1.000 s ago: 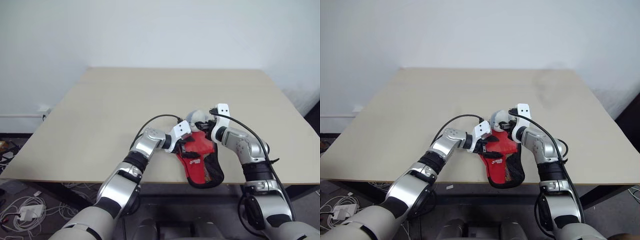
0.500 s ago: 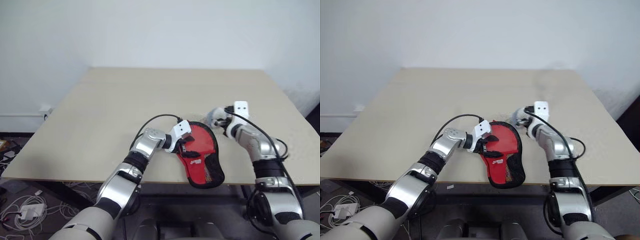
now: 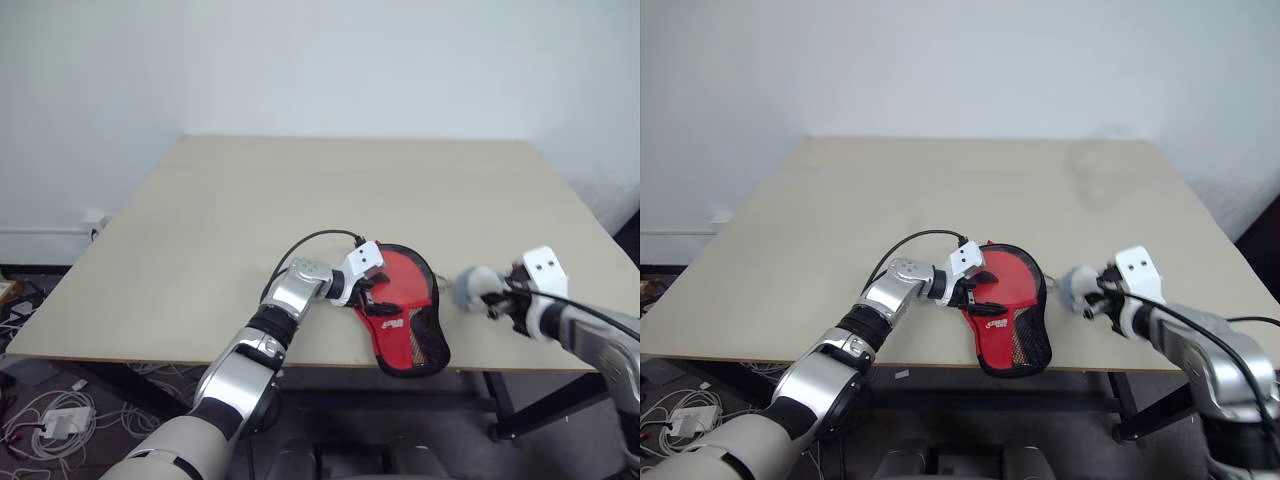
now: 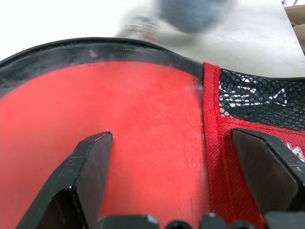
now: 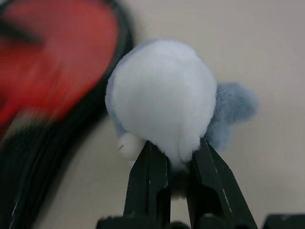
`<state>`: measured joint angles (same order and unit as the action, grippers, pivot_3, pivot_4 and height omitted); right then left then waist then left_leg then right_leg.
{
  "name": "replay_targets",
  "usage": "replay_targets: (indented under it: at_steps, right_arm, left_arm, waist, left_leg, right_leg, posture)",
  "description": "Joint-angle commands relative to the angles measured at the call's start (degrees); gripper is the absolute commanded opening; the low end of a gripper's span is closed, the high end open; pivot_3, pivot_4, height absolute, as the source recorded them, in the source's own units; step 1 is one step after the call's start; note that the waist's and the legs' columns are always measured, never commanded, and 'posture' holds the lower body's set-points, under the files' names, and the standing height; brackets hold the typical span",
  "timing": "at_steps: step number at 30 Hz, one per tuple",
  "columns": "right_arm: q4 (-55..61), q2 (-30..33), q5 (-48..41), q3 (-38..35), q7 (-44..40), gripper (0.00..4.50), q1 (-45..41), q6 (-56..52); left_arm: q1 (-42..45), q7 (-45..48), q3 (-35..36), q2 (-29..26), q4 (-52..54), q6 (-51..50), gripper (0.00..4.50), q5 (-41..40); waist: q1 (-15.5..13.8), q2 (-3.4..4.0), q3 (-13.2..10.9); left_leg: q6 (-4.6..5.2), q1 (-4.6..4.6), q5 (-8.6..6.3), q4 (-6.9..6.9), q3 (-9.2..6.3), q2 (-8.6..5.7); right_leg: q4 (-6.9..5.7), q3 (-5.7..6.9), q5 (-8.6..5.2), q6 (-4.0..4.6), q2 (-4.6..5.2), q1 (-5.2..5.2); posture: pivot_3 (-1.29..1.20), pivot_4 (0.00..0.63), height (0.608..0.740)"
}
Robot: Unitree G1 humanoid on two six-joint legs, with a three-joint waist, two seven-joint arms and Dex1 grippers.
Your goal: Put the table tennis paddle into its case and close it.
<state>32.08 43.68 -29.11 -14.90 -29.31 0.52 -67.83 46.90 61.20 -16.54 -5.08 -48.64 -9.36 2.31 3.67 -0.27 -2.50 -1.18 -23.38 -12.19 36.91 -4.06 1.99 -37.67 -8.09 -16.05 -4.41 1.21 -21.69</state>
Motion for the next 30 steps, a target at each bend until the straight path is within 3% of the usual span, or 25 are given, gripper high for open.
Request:
replay_targets:
  at_steps: [1,8,17,24,30]
  right_arm:
    - [8.66,1.87,-4.8,-7.65,-3.89,0.05,3.94,-1.92]
    - [19.79,8.55,-4.34,-13.47,-14.92,0.04,26.95,5.38]
    - [20.5,11.49,2.48,-11.51,-21.09,0.04,40.63,18.11]
    - [27.47,9.57,-2.9,-10.87,-26.49,0.04,42.53,24.09]
    - [27.81,13.16,-1.86,-0.65,-24.67,0.04,37.1,25.54]
  left_arm:
    - [-1.4,-0.49,-1.37,-0.36,-3.53,-1.64,4.22,1.77]
    - [-0.77,-0.55,-1.74,0.2,-4.82,-1.2,4.22,1.97]
    - [-0.25,-0.72,-1.8,0.59,-5.84,-0.76,4.22,2.07]
    - [-0.02,-1.41,-1.63,0.51,-6.35,-0.76,4.22,2.17]
    - [0.74,-1.94,-1.5,0.83,-7.45,-0.45,4.22,2.24]
  waist:
    - [0.02,-0.07,0.01]
    - [-0.89,-0.45,-0.04]
    - [-0.91,-0.82,0.05]
    - [-0.9,-0.87,0.04]
    - [-0.88,-1.05,0.06]
  left_leg:
    - [0.0,0.08,0.0,0.0,0.01,0.0]
    - [-0.06,0.49,-0.09,-0.06,0.14,0.0]
    - [-0.31,0.71,-0.25,-0.05,0.23,0.01]
    - [-0.38,0.71,-0.3,-0.05,0.24,0.01]
    - [-0.39,0.73,-0.3,-0.06,0.23,0.01]
  right_leg:
    - [-0.01,0.0,0.0,0.01,0.0,0.04]
    - [0.11,-0.09,-0.15,0.1,0.07,0.29]
    - [0.14,-0.15,-0.16,0.1,0.14,0.39]
    - [0.16,-0.15,-0.17,0.09,0.14,0.4]
    - [0.17,-0.14,-0.17,0.1,0.14,0.4]
  posture:
    - [0.0,0.0,0.74]
    - [0.0,0.0,0.74]
    - [0.0,0.0,0.74]
    - [0.0,0.0,0.74]
    - [0.0,0.0,0.74]
